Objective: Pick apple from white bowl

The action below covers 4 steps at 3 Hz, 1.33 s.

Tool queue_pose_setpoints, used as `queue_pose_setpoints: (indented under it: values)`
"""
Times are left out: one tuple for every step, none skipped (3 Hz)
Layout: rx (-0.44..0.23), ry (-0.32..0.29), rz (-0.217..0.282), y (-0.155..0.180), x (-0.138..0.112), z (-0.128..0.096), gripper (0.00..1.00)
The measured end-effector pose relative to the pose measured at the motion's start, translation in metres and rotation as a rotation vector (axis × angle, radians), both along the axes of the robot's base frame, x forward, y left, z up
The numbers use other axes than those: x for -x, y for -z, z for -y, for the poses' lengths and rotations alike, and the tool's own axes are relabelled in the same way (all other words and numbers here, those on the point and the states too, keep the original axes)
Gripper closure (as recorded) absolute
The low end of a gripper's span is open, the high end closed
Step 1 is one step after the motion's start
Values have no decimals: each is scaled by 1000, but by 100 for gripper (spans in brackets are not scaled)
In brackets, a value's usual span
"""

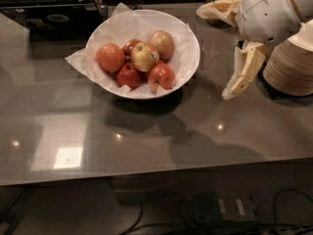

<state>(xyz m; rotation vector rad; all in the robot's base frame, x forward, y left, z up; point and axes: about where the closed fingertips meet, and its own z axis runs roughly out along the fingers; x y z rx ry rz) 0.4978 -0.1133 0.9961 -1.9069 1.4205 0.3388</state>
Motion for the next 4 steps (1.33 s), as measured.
queue_pose_setpoints:
  values:
    - [-22,-8,3,-5,0,-4,0]
    - [-25,21,32,-2,-4,-5,0]
    - [-37,11,35,4,-9,-13,0]
    - [-62,16,49,13,-19,-21,0]
